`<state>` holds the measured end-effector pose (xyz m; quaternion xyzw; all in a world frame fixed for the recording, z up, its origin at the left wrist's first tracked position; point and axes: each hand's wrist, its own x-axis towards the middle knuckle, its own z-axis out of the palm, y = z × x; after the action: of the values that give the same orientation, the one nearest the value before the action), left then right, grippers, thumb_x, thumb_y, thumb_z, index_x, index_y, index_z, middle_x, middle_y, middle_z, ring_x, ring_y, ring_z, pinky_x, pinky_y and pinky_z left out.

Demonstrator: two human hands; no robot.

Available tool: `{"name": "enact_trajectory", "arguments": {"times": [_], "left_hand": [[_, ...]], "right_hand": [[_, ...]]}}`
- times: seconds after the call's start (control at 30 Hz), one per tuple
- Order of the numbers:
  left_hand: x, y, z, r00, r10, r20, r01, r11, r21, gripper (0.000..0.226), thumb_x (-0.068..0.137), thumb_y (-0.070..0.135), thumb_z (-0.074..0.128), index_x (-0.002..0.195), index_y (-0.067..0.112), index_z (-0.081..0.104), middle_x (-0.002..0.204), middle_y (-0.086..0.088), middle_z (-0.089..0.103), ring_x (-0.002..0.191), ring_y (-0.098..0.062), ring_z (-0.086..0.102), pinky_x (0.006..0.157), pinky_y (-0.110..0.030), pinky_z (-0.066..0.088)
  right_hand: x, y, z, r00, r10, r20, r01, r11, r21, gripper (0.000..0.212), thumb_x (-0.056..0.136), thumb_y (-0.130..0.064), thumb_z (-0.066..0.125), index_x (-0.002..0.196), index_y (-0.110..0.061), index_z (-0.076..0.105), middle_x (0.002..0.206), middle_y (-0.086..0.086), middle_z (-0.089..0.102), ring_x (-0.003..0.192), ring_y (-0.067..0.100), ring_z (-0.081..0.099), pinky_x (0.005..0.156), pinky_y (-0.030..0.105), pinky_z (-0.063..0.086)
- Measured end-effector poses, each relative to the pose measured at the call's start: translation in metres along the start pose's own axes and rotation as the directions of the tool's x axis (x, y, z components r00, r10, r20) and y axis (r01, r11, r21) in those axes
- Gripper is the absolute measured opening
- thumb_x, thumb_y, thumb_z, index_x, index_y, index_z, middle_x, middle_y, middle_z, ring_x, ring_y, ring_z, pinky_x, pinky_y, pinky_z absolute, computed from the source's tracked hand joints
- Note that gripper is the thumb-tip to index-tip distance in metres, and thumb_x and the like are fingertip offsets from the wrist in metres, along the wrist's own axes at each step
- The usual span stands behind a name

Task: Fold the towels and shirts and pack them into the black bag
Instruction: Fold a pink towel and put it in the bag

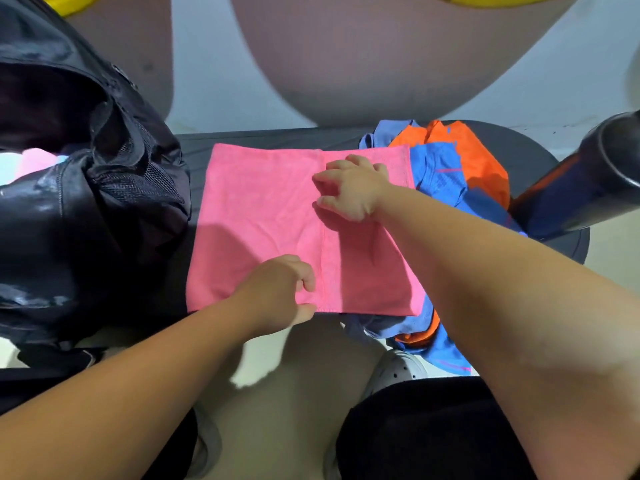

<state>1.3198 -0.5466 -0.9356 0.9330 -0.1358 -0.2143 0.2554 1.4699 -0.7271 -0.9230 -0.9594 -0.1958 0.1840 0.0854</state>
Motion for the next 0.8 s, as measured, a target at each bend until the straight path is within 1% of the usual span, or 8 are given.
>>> {"name": "enact_trajectory", "arguments": {"times": [0.13,0.27,0.37,0.47,0.53,0.6,0.67,0.8], "left_hand": [[-0.005,-0.002,-0.001,0.998,0.046,0.053,-0.049,0.997,0.054,0.034,0.071,0.031,0.079,0.101,0.025,0.065,0.094,0.012,0.05,0.082,-0.013,0.056,0.075,-0.031,0.048],[-0.007,-0.005,-0.003,0.997,0.068,0.027,-0.069,0.997,0.042,0.029,0.074,0.025,0.076,0.102,0.023,0.069,0.092,0.013,0.052,0.08,-0.012,0.056,0.074,-0.028,0.047],[-0.009,-0.005,-0.005,0.997,0.072,-0.017,-0.072,0.997,-0.024,0.009,0.081,0.023,0.071,0.084,0.031,0.072,0.084,0.015,0.057,0.073,-0.001,0.053,0.069,-0.021,0.041],[-0.01,-0.006,-0.008,0.999,0.018,-0.034,-0.021,0.996,-0.089,0.036,0.085,0.021,0.07,0.058,0.041,0.058,0.075,0.014,0.058,0.072,-0.003,0.056,0.065,-0.017,0.041],[-0.013,-0.004,-0.013,0.996,-0.054,-0.066,0.039,0.976,-0.215,0.029,0.081,0.015,0.073,0.06,0.032,0.064,0.07,0.013,0.061,0.064,-0.004,0.056,0.063,-0.019,0.046],[-0.017,0.003,-0.025,0.995,-0.077,-0.068,0.048,0.936,-0.35,0.023,0.077,0.005,0.073,0.061,0.02,0.067,0.061,0.011,0.058,0.055,-0.003,0.048,0.057,-0.021,0.043],[-0.019,0.017,-0.039,1.0,-0.015,-0.023,0.005,0.915,-0.404,0.022,0.074,-0.003,0.07,0.059,0.011,0.065,0.054,0.011,0.052,0.053,-0.004,0.042,0.054,-0.021,0.036],[-0.004,0.054,-0.051,0.996,0.092,-0.012,-0.088,0.887,-0.454,0.018,0.075,-0.001,0.072,0.063,0.009,0.064,0.054,0.011,0.047,0.052,-0.004,0.038,0.052,-0.021,0.034]], "right_hand": [[0.006,-0.006,0.003,1.0,0.016,-0.012,-0.016,0.999,0.034,0.05,0.09,-0.057,0.052,0.135,-0.036,0.049,0.153,-0.006,0.036,0.144,0.029,0.021,0.105,0.053,0.023],[0.008,-0.006,0.002,0.999,0.025,-0.02,-0.023,0.995,0.101,0.037,0.089,-0.053,0.054,0.117,-0.03,0.054,0.147,-0.007,0.042,0.142,0.03,0.026,0.104,0.054,0.023],[0.008,-0.005,0.003,0.999,0.031,-0.023,-0.029,0.993,0.114,0.028,0.088,-0.052,0.056,0.106,-0.03,0.052,0.142,-0.008,0.045,0.14,0.03,0.029,0.103,0.054,0.024],[0.007,-0.006,0.003,0.999,0.032,-0.034,-0.027,0.989,0.142,0.022,0.086,-0.049,0.057,0.096,-0.03,0.052,0.131,-0.009,0.051,0.135,0.028,0.034,0.099,0.051,0.027],[0.005,-0.009,-0.002,0.998,0.015,-0.064,0.002,0.969,0.248,0.024,0.083,-0.046,0.055,0.099,-0.029,0.06,0.124,-0.008,0.055,0.13,0.027,0.041,0.098,0.047,0.032],[0.001,-0.016,-0.015,0.988,0.001,-0.154,0.066,0.9,0.431,0.027,0.082,-0.036,0.055,0.103,-0.025,0.068,0.12,-0.003,0.062,0.12,0.027,0.054,0.099,0.047,0.043],[-0.004,-0.018,-0.033,0.972,0.028,-0.232,0.116,0.805,0.582,0.027,0.089,-0.016,0.06,0.111,-0.009,0.073,0.119,0.009,0.068,0.112,0.026,0.062,0.1,0.038,0.046],[-0.027,0.0,-0.079,0.967,0.111,-0.23,0.112,0.625,0.773,0.024,0.095,-0.004,0.055,0.111,0.001,0.072,0.09,0.011,0.072,0.071,0.006,0.066,0.062,0.013,0.049]]}}
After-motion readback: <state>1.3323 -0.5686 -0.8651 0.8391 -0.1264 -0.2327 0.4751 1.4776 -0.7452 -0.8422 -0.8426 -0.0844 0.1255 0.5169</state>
